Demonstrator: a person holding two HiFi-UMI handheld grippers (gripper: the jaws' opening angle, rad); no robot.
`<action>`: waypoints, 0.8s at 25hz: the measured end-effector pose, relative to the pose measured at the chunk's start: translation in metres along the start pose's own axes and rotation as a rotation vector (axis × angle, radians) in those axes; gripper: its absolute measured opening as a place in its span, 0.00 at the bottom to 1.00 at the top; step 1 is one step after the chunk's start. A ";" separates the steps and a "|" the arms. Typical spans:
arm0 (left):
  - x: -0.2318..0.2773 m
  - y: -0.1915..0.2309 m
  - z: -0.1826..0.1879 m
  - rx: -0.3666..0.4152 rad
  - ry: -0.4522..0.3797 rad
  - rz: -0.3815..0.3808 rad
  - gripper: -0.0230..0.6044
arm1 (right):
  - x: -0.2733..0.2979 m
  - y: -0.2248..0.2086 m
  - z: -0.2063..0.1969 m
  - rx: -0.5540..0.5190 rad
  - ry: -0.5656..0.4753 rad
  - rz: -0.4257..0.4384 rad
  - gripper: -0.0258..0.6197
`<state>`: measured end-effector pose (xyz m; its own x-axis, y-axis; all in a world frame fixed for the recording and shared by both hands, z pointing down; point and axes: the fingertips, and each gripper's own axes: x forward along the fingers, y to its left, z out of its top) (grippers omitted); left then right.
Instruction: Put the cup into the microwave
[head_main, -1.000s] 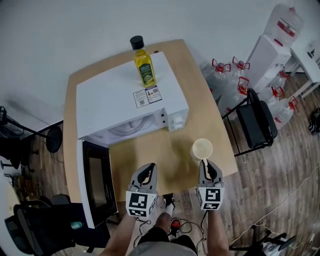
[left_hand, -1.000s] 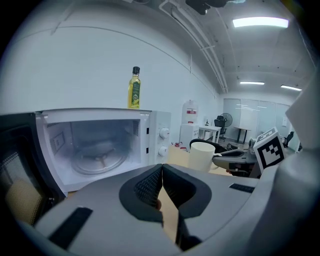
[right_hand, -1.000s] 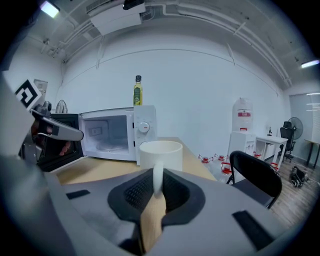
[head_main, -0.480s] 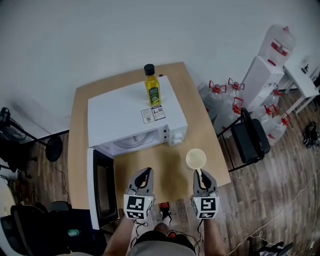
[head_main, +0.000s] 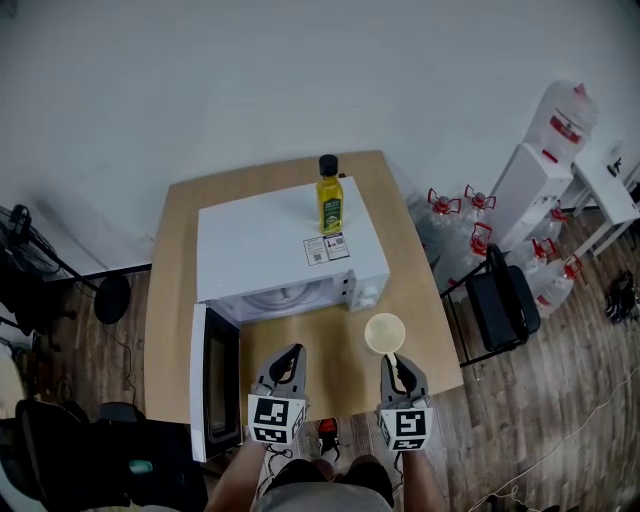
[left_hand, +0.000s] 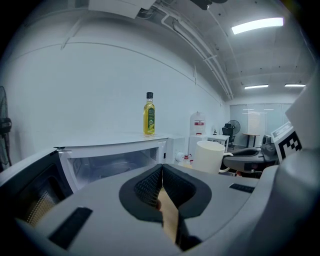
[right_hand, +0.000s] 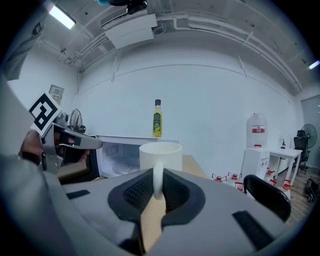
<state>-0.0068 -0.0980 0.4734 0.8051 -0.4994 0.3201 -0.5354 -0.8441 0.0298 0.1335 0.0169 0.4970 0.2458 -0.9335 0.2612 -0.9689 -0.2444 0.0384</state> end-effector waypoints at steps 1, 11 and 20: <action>-0.002 0.003 0.000 0.000 0.000 0.009 0.07 | 0.002 0.004 0.002 -0.002 -0.005 0.011 0.11; -0.025 0.033 0.000 -0.023 -0.007 0.112 0.07 | 0.026 0.043 0.021 -0.014 -0.051 0.131 0.11; -0.034 0.059 0.000 -0.061 -0.009 0.222 0.07 | 0.059 0.076 0.028 -0.044 -0.055 0.277 0.11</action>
<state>-0.0658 -0.1305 0.4646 0.6678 -0.6736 0.3167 -0.7139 -0.7000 0.0164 0.0750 -0.0645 0.4886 -0.0283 -0.9762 0.2150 -0.9994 0.0323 0.0151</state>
